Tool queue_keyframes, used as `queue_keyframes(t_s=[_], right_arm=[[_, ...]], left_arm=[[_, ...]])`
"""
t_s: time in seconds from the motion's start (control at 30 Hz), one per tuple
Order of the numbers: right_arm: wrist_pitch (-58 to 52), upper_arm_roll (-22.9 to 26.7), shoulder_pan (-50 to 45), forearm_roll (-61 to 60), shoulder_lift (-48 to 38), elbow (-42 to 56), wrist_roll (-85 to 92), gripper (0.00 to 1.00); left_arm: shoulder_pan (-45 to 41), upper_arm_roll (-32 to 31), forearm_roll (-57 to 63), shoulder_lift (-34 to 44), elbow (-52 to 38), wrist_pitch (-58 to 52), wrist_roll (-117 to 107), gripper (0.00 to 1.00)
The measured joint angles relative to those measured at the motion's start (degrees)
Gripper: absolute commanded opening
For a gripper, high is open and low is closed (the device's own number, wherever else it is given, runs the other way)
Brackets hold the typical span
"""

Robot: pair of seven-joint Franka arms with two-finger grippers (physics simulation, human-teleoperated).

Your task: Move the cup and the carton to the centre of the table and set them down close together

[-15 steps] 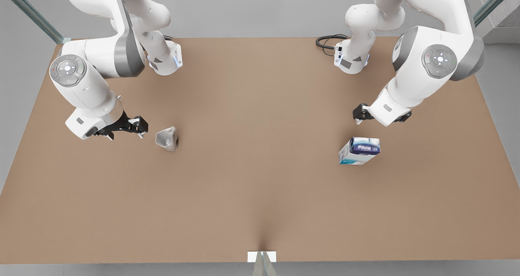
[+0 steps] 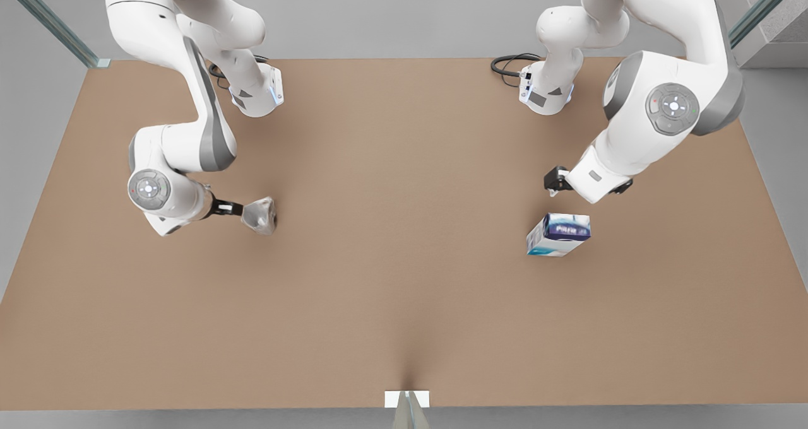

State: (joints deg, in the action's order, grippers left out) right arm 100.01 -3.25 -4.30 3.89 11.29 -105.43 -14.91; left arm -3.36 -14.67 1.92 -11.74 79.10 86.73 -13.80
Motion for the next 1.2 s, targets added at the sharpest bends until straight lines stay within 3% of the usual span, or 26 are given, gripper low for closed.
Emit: queue_keyframes(t_s=[0.2,0.47,1.2], right_arm=[[1.7,-3.3,0.2,-2.0,0.5,-2.5,4.1,1.0],[9.9,-3.2,4.3,-2.0,2.5,-7.7,7.8,1.0],[17.9,-3.3,4.5,-2.5,5.6,-13.3,10.5,1.0]], left_arm=[[0.0,0.0,0.0,-0.1,0.1,-0.1,-0.1,1.0],[-0.1,0.0,0.0,-0.1,0.3,-0.8,-0.1,1.0],[-1.1,-0.7,0.0,-1.1,-0.1,-2.0,-1.5,1.0]])
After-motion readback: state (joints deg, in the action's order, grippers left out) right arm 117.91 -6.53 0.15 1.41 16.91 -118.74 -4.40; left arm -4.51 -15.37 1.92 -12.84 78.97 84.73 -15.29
